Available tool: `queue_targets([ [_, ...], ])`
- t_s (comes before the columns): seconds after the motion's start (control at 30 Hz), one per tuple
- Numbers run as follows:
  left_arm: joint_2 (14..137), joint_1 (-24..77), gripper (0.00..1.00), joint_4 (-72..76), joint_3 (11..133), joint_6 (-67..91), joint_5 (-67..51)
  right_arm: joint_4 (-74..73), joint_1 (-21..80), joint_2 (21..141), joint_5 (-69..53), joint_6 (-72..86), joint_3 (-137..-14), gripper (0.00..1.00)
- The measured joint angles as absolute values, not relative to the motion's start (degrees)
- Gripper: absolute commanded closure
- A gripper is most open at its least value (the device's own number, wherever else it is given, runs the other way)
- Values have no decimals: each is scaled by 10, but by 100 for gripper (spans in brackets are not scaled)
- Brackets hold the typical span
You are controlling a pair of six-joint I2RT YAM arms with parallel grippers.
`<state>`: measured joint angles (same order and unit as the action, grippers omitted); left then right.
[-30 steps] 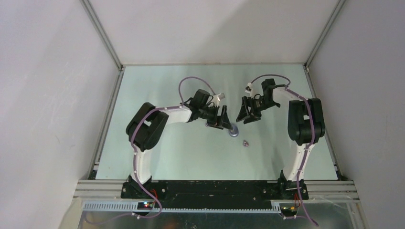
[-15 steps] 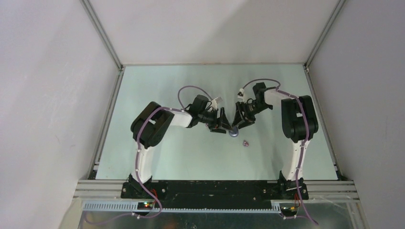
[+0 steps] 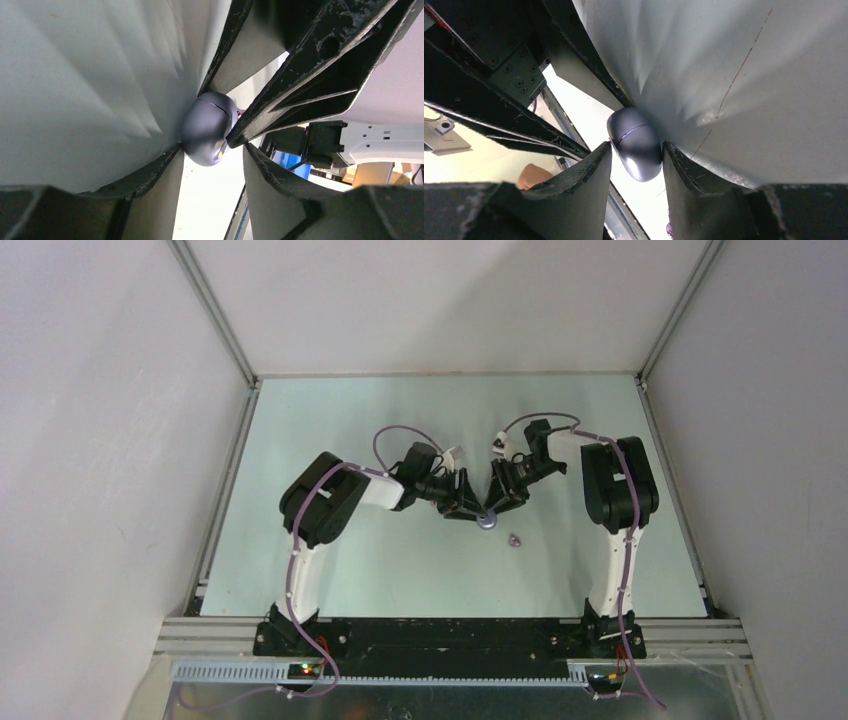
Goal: Insert the wireless bluetooth earbuds into the charging case
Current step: Pick up the charging case from the center of the board.
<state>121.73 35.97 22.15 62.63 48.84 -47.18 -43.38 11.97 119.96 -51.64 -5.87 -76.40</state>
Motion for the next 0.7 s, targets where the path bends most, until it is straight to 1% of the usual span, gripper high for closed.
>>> queue_targets([
  [0.07,1218,360,49,220,626,489,-472,-434,119,1201,-524,-61,-764,61],
  [0.17,1220,360,49,217,626,490,-472,-435,117,1203,-539,-63,-764,71],
  [0.23,1220,360,47,217,626,490,-472,-434,114,1203,-547,-67,-763,77],
  [0.27,1220,360,41,217,626,490,-472,-434,114,1203,-551,-68,-763,79],
  [0.3,1220,360,38,217,626,490,-474,-435,113,1203,-555,-70,-763,80],
  [0.33,1220,360,30,218,626,492,-478,-435,112,1203,-561,-71,-762,81],
  [0.4,1220,359,24,227,627,496,-489,-437,110,1203,-577,-71,-762,82],
  [0.47,1220,359,20,237,628,496,-500,-437,106,1202,-587,-72,-762,82],
  [0.53,1220,358,20,249,628,500,-509,-438,100,1197,-594,-73,-761,83],
  [0.7,1220,354,24,291,622,513,-531,-439,75,1168,-604,-76,-761,83],
])
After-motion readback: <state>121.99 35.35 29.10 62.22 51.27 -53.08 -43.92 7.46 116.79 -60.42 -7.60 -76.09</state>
